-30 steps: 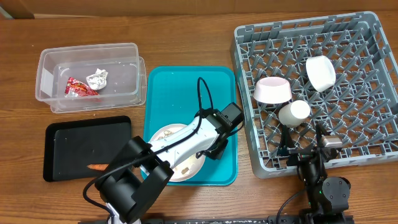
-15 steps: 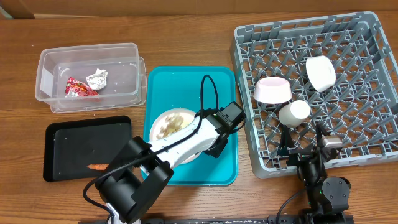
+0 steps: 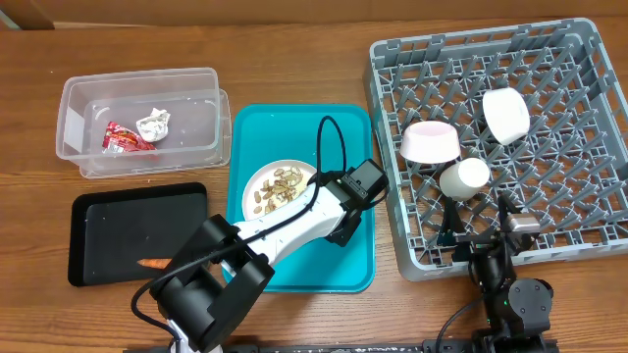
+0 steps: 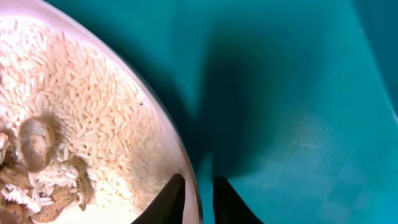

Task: Sort waste into correct bins and load items into the dishwasher
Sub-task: 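Lift the plate and carry it left over the black tray, then tilt the plate to dump the shells onto the black tray, then carry the empty plate right and set it upright in the dish rack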

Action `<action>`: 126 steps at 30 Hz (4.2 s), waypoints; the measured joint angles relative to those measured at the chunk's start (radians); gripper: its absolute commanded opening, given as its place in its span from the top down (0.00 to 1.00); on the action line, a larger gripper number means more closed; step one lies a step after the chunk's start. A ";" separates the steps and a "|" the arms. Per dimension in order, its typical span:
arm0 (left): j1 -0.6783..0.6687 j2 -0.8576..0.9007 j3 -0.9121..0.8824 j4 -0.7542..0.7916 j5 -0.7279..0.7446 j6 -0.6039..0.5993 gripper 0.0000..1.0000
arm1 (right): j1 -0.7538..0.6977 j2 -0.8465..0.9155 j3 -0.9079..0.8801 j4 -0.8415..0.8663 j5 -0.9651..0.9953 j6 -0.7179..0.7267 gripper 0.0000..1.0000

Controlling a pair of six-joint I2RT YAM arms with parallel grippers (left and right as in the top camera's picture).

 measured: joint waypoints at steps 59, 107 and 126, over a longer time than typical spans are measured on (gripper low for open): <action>0.282 -0.187 0.325 -0.547 -0.011 -0.469 0.96 | 0.000 0.000 0.000 0.000 0.000 0.000 0.00; 1.674 -0.812 -0.220 -0.465 1.519 0.523 0.96 | 0.000 0.000 0.000 0.000 -0.002 0.000 0.00; 1.661 -0.812 -0.270 -0.527 1.629 0.673 0.96 | 0.000 0.000 0.000 0.000 -0.002 0.000 0.00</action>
